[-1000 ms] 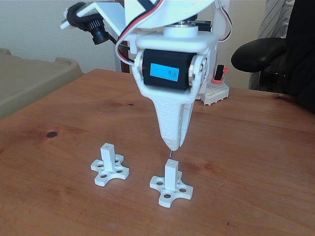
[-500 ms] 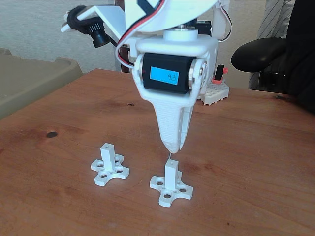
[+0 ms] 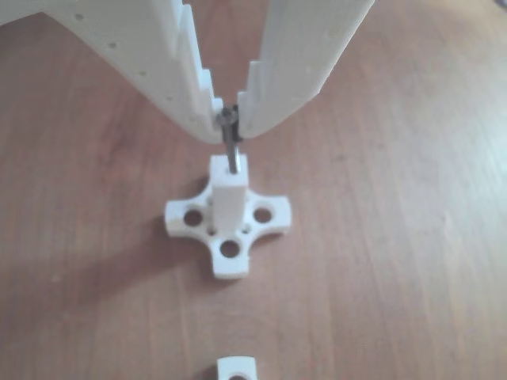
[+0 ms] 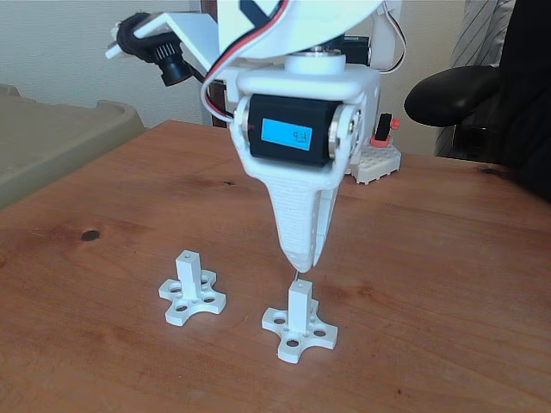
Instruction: Grab the screw and set it in the hole.
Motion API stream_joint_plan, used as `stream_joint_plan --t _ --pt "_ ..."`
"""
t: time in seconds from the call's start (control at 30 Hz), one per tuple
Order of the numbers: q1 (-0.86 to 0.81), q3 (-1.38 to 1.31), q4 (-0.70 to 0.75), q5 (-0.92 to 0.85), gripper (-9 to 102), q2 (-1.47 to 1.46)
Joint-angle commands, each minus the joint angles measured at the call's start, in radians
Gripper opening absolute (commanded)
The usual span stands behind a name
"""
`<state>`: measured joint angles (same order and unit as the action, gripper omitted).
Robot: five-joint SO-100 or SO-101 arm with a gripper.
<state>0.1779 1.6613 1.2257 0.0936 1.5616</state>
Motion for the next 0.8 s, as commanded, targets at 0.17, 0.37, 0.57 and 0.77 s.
stream_joint_plan --t 0.17,0.37,0.57,0.77 --pt "-0.011 -0.009 -0.017 0.000 -4 0.020" --pt "-0.011 0.000 -0.025 0.000 -4 0.014" --pt "-0.011 0.002 -0.031 0.003 -4 0.008" --pt "-0.011 0.003 -0.032 0.003 -4 0.006"
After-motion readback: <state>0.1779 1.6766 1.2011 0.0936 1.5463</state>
